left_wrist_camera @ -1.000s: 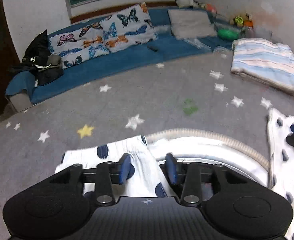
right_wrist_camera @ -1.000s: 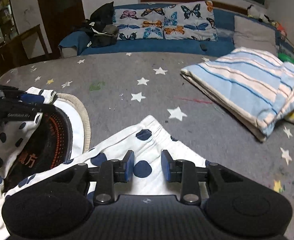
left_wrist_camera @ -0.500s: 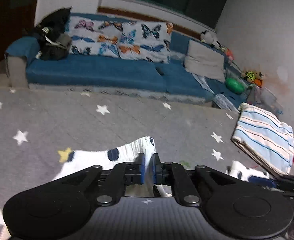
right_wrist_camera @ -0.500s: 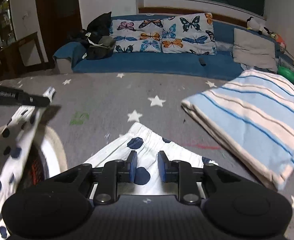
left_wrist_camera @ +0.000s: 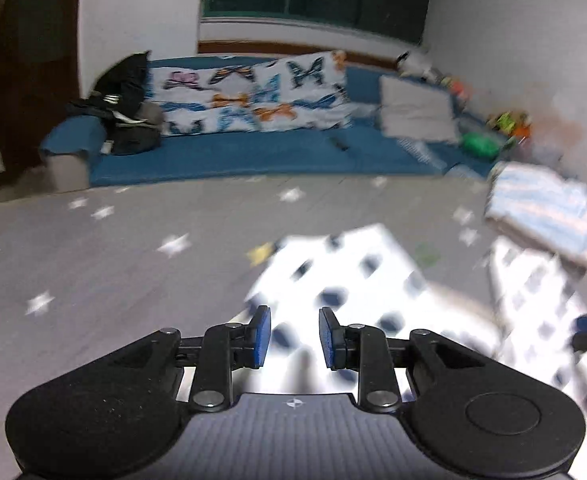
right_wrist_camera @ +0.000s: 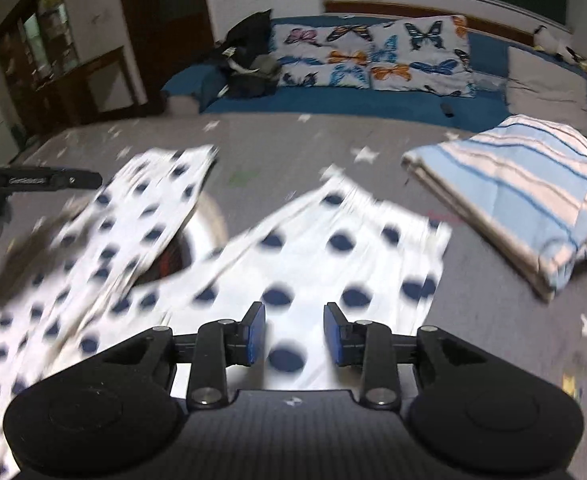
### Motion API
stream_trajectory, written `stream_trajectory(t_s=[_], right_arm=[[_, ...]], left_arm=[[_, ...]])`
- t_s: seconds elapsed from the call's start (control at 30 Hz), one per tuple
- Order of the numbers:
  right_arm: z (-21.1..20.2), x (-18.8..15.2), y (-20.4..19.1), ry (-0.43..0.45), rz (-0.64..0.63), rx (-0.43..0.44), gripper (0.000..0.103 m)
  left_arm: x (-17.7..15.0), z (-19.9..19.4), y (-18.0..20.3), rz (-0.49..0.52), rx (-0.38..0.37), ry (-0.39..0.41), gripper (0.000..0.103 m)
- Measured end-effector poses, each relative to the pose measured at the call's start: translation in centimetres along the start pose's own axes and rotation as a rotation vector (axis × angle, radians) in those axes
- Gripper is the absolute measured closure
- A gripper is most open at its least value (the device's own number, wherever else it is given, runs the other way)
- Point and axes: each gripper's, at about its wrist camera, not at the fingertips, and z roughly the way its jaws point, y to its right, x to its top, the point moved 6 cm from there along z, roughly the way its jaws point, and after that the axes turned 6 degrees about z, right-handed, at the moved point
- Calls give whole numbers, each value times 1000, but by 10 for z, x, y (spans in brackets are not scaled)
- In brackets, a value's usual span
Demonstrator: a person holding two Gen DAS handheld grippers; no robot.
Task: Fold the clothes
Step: 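Lift the trousers with both grippers and shake them out flat, then lay the trousers flat on the table and open both grippers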
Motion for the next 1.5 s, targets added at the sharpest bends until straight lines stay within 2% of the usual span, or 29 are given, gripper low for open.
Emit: stream_trajectory(t_s=[0.13, 0.23, 0.3, 0.33, 0.43, 0.47, 0.6, 0.63, 0.7, 0.73, 0.77, 0.83, 0.87, 0.93, 1.0, 1.2, 1.3, 1.37, 1.5], right_arm=[[-10, -21, -9, -9, -29, -4, 68], [-12, -25, -12, 3, -35, -19, 68], [-13, -26, -11, 7, -19, -19, 66], [-13, -27, -11, 9, -16, -22, 66], [-13, -27, -9, 14, -13, -27, 65], [-13, -27, -8, 15, -9, -27, 65], [-12, -26, -4, 18, 7, -26, 65], [-12, -25, -4, 20, 9, -26, 65], [-11, -24, -2, 25, 12, -26, 65], [-10, -23, -1, 28, 14, -26, 65], [-10, -22, 0, 31, 16, -26, 65], [-9, -22, 2, 35, 21, -23, 65], [-9, -22, 4, 38, 23, -21, 65], [-8, -21, 6, 44, 25, -24, 65], [-8, -21, 10, 47, 30, -30, 65], [-11, -21, 20, 54, 46, -56, 65], [-15, -21, 19, 54, 57, -58, 65], [-23, -24, 11, 55, 44, -47, 65], [-40, -34, -12, 44, 3, 4, 64]], left_arm=[[-20, -6, -2, 74, 79, 3, 74], [-25, -1, -2, 119, 107, -3, 74], [-24, 7, 0, 133, 128, -11, 83], [-24, 10, 0, 136, 137, -16, 93], [-21, 18, -2, 135, 167, -24, 101], [-18, 19, -3, 126, 171, -24, 101], [2, 25, -3, 65, 104, 4, 96], [6, 28, -2, 67, 109, 9, 91], [15, 38, 0, 71, 116, 11, 73], [17, 43, 0, 67, 119, 8, 59], [20, 48, 1, 64, 116, 4, 57], [24, 57, 2, 70, 113, 1, 61], [25, 61, 2, 77, 112, 1, 80], [27, 68, 3, 92, 115, 2, 93], [29, 69, -2, 110, 166, 9, 97], [22, 67, -33, 108, 270, -8, 95], [18, 54, -42, 75, 247, -15, 87], [14, 39, -42, 94, 257, -4, 79], [-4, 3, -32, 119, 207, 1, 76]])
